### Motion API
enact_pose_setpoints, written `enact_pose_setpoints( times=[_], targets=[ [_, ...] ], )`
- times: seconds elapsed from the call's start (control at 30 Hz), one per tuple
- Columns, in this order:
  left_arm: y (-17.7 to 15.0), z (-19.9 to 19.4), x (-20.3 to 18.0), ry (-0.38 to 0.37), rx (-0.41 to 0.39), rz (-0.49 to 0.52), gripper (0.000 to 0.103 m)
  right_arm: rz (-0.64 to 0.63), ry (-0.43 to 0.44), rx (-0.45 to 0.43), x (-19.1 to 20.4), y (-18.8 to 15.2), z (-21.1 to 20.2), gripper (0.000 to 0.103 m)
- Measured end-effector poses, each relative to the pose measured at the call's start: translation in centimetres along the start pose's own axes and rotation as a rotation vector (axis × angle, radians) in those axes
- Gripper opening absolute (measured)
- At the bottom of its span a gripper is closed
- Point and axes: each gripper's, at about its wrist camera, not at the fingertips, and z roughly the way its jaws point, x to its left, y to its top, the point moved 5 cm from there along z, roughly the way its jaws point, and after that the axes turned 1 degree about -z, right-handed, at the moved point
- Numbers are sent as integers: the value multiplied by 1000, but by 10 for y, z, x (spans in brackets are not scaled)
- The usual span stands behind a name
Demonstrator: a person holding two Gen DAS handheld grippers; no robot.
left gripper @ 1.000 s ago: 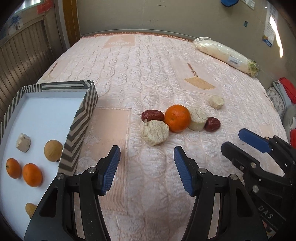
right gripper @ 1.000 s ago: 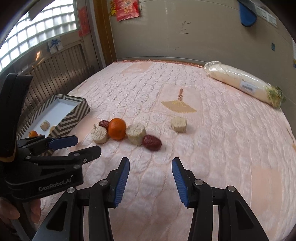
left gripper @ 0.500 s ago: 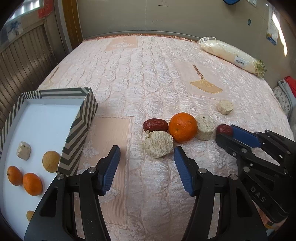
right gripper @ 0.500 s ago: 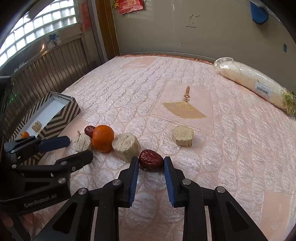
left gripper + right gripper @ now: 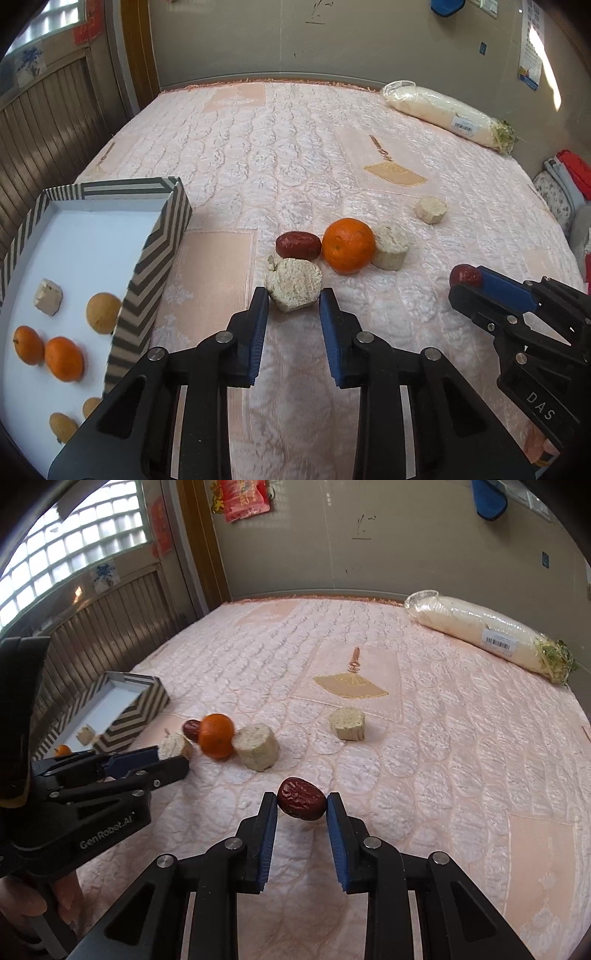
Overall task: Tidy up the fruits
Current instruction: 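Grasp a crumbly white cake piece with the left gripper while the right gripper grasps a red date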
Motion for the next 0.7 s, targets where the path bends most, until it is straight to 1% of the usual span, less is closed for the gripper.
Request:
enact_pose_setpoints(
  times=[0.17, 0.33, 0.53, 0.7],
  targets=[
    [-9, -18, -1, -17, -12, 3, 28, 10, 4, -14, 8, -5, -9, 26],
    [-20, -34, 0, -15, -15, 12, 28, 24, 5, -12, 18, -13, -15, 26],
    [-31, -54, 14, 17, -16, -1, 28, 1, 11, -18, 41, -18, -26, 26],
    [-37, -70, 26, 48, -34, -1, 28, -30, 19, -29, 62, -19, -33, 26]
  ],
)
